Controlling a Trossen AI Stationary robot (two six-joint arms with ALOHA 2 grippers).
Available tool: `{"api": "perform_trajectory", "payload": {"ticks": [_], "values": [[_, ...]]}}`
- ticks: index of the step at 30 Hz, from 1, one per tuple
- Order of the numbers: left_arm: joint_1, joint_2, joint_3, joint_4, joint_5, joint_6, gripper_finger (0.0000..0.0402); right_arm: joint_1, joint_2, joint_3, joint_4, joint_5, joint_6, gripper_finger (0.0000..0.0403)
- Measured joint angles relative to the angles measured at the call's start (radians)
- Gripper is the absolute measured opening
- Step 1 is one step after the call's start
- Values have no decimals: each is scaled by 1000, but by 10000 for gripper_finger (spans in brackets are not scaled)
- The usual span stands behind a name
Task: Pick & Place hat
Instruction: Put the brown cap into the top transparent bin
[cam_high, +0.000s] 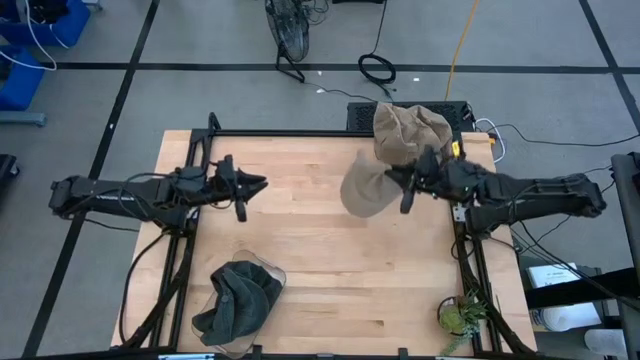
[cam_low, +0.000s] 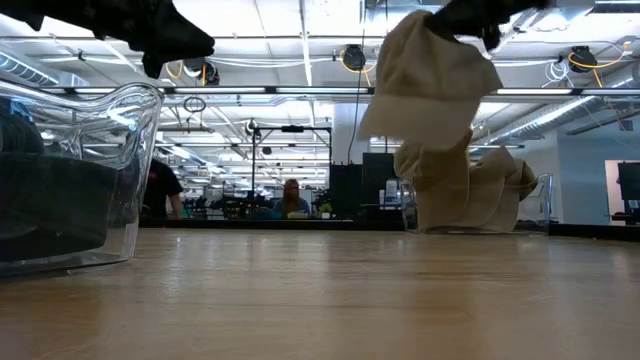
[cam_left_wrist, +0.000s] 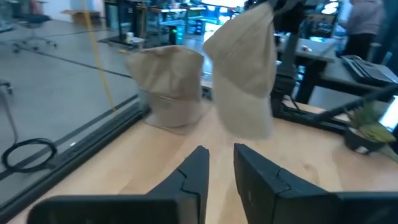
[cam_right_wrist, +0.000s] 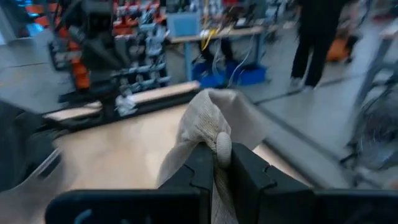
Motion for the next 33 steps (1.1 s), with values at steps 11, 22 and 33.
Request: {"api": "perform_trajectory", "payload": {"ticks": [11, 22, 33], "values": [[203, 0, 0, 0, 95, -3, 122, -221, 226, 265, -1, 1, -168, 20], [346, 0, 0, 0, 193, 56, 159, -485, 393, 484, -367, 39, -161, 20], [459, 0, 0, 15, 241, 112, 166, -611, 413, 546, -589, 80, -182, 20]]}}
